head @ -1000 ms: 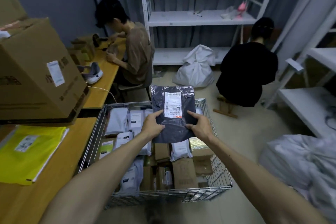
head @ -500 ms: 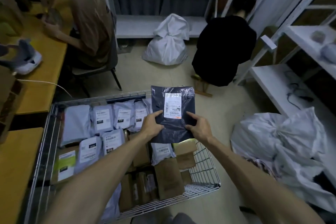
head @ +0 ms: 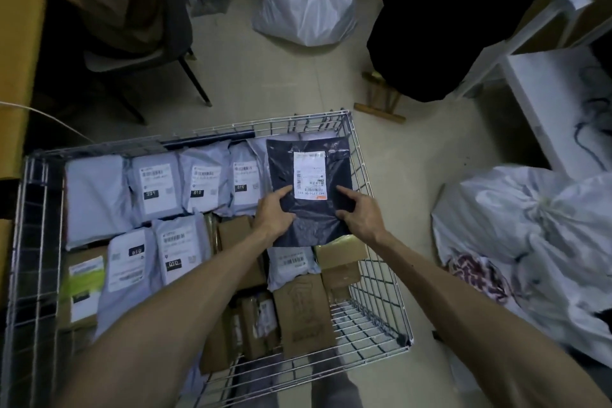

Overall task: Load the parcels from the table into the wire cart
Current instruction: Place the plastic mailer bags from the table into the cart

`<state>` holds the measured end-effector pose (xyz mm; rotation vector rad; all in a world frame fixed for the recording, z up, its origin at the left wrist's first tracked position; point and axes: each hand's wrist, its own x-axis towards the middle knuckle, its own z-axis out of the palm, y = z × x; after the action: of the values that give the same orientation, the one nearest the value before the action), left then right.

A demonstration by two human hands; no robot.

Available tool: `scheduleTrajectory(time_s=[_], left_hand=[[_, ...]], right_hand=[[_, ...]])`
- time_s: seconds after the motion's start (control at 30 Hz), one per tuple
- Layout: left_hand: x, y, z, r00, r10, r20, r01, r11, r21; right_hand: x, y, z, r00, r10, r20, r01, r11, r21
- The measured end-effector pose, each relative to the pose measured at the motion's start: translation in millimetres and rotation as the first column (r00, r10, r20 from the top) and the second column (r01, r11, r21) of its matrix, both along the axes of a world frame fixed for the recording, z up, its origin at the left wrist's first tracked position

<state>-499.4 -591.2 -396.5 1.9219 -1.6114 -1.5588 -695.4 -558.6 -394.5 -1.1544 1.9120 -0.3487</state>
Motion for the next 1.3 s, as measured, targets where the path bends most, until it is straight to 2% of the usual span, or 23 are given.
scheduleTrajectory(time_s=[0.2, 0.43, 0.63, 0.7, 0.8, 0.93, 0.97, 1.03, 1.1, 1.2, 1.3], left_hand=[[-11, -31, -40, 0.999, 0.042, 0.014, -0.043, 0.999, 0.028], [-32, -63, -90, 0.997, 0.057, 0.051, -0.058, 0.998, 0.017], [-35, -65, -114, 0.997, -0.008, 0.08, -0.001, 0.994, 0.114], [-31, -68, -116, 0.995, -0.013, 0.1, 0.0, 0.991, 0.132], [-25, -69, -112, 0.993, -0.036, 0.112, 0.018, 0.987, 0.158], [-17, -65, -99, 0.987, -0.103, 0.119, 0.075, 0.972, 0.224], [-15, -62, -95, 0.986, -0.118, 0.121, 0.087, 0.967, 0.239], [-12, -57, -83, 0.983, -0.146, 0.115, 0.112, 0.958, 0.264], [-10, -51, -68, 0.978, -0.181, 0.104, 0.148, 0.952, 0.267], [-9, -39, -41, 0.956, -0.274, 0.102, 0.239, 0.934, 0.266], [-3, -28, -13, 0.935, -0.338, 0.109, 0.303, 0.919, 0.254]], right_hand=[[-14, -32, -53, 0.996, -0.058, 0.066, 0.055, 0.998, 0.04], [-25, -74, -106, 1.0, -0.027, 0.007, 0.027, 0.999, 0.03], [-32, -72, -133, 0.993, 0.077, -0.093, -0.068, 0.994, 0.09], [-31, -70, -137, 0.986, 0.145, -0.084, -0.135, 0.984, 0.114], [-26, -69, -136, 0.97, 0.215, -0.111, -0.195, 0.967, 0.163], [-22, -62, -124, 0.961, 0.214, -0.176, -0.192, 0.972, 0.133], [-20, -60, -117, 0.977, 0.157, -0.144, -0.143, 0.984, 0.103], [-17, -56, -106, 0.975, 0.084, -0.207, -0.077, 0.996, 0.042], [-11, -51, -88, 0.976, 0.074, -0.204, -0.061, 0.996, 0.068], [-4, -43, -58, 0.945, 0.2, -0.26, -0.17, 0.976, 0.134], [1, -28, -27, 0.928, 0.259, -0.269, -0.224, 0.962, 0.154]])
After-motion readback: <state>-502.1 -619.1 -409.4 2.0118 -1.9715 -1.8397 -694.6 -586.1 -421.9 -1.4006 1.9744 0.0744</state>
